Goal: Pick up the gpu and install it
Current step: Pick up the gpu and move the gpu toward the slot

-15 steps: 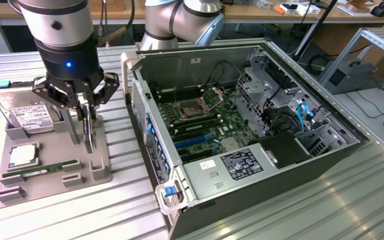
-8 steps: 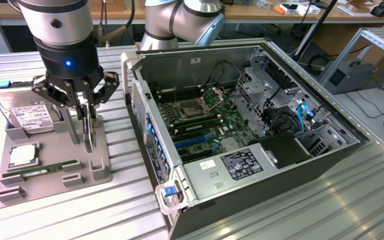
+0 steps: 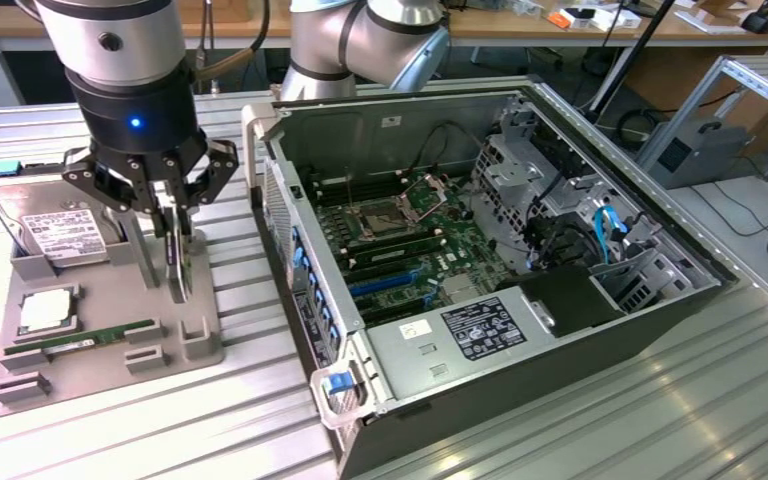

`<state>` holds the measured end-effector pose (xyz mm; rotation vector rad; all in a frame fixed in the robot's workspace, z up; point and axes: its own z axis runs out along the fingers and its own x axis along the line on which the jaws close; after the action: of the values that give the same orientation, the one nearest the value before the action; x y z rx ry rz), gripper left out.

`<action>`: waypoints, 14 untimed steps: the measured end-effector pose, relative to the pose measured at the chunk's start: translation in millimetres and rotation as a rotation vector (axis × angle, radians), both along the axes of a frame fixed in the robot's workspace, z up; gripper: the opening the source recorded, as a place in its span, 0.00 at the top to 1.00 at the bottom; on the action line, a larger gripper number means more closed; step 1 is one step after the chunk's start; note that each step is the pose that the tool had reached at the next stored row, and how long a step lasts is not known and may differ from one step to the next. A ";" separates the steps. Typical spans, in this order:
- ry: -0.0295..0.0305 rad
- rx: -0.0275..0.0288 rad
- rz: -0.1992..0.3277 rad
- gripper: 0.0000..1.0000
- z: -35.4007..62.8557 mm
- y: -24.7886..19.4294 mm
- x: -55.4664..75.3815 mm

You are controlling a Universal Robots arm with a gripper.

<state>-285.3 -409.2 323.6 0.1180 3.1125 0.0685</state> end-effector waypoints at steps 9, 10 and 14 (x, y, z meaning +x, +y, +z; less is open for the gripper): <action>0.0001 0.0001 0.000 0.73 3.7 0.0 0.0; 0.0000 0.0001 0.000 0.73 4.0 0.0 0.0; 0.0000 0.0000 0.000 0.73 5.8 0.0 0.0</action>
<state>-285.3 -409.2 329.3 0.1180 3.1125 0.0686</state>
